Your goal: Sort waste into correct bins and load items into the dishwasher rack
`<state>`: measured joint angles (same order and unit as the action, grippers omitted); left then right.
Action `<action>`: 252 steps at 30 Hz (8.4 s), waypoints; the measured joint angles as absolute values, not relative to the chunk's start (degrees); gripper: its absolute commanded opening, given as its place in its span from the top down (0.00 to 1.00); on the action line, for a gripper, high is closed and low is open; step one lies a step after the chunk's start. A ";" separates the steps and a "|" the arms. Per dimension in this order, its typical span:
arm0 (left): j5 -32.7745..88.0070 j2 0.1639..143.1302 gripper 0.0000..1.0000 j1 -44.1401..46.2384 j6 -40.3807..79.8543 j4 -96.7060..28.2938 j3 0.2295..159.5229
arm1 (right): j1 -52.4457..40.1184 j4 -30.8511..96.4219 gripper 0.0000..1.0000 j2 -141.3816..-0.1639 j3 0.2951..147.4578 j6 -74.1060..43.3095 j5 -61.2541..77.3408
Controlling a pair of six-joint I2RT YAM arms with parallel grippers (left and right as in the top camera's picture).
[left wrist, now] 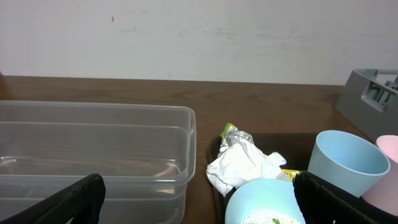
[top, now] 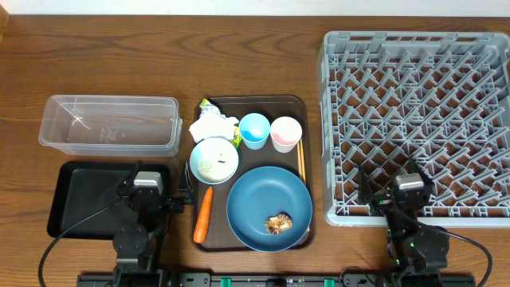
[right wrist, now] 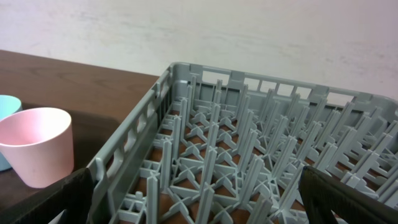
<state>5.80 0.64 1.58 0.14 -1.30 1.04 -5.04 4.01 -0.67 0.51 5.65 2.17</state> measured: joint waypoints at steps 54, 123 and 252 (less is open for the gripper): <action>3.66 0.64 0.02 1.58 -0.47 2.00 0.80 | -5.04 1.26 0.01 -0.69 0.51 4.47 6.00; 10.09 101.67 0.24 20.47 12.14 -37.95 76.77 | -4.71 49.82 0.01 -64.86 58.76 -12.60 11.51; 89.25 82.63 0.51 5.37 19.79 -27.97 78.46 | -24.40 -12.27 0.49 -68.84 59.09 -22.06 53.23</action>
